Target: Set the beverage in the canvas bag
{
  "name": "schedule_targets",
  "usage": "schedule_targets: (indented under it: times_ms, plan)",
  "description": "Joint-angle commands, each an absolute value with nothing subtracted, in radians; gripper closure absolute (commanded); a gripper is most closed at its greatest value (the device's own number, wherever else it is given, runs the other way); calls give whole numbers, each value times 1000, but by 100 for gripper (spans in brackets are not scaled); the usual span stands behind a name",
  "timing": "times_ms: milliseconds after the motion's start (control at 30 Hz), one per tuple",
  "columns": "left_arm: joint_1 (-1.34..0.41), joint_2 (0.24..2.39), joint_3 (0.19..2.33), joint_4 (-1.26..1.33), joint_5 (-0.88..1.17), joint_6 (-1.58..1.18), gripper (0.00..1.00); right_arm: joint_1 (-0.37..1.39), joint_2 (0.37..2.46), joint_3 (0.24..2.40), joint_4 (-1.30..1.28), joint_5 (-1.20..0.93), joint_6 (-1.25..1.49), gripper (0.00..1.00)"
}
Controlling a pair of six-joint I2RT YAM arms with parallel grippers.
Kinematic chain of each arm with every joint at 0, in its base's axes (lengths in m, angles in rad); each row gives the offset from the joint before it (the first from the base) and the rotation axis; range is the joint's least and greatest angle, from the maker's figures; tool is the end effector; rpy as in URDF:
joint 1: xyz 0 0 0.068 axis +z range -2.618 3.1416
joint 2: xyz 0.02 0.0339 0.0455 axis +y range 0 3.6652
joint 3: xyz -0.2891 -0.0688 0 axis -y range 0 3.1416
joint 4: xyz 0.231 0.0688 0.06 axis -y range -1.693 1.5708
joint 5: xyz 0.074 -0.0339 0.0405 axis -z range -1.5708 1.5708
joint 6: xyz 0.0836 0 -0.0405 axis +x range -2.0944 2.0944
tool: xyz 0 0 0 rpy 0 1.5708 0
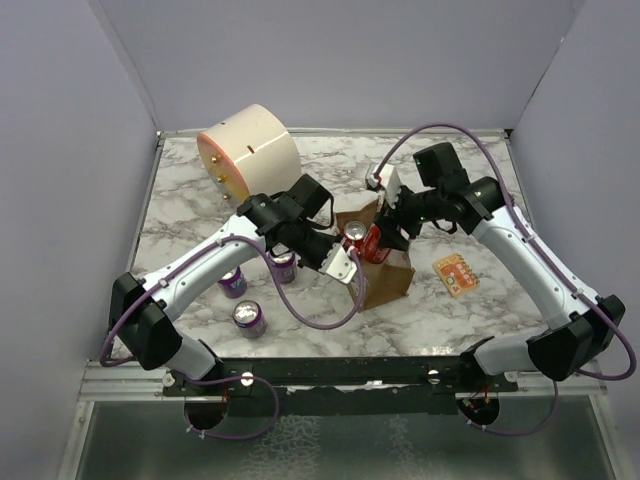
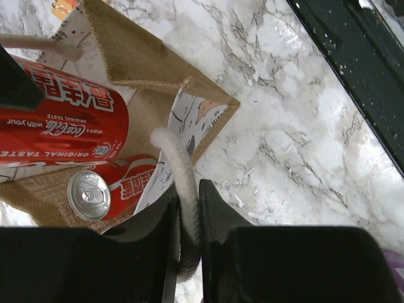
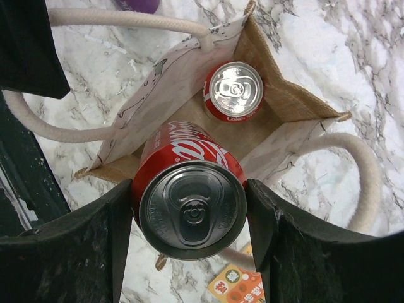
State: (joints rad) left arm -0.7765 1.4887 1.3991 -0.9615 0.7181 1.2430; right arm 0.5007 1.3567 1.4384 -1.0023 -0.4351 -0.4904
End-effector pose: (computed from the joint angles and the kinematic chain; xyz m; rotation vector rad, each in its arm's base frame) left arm 0.1753 -0.2493 0.3218 2.1477 1.0683 -0.7249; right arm 0.2240 0.1627 0.3554 -1.3218 2.0626 0.5443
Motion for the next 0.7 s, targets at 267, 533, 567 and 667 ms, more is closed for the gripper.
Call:
schedule_targets:
  times_ms: [267, 533, 567, 667]
  plan:
    - [-782, 1443, 1327, -1047, 681, 1480, 92, 588, 1379, 1430, -943, -283, -487, 88]
    - [-781, 1431, 1282, -1026, 683, 1539, 92, 616, 1397, 1327, -827, -210, -448, 88]
    - [-782, 1430, 1282, -1026, 683, 1541, 92, 620, 1401, 1317, -813, -209, -441, 88]
    - [-781, 1434, 1282, -1029, 679, 1553, 92, 632, 1414, 1291, -766, -194, -423, 89]
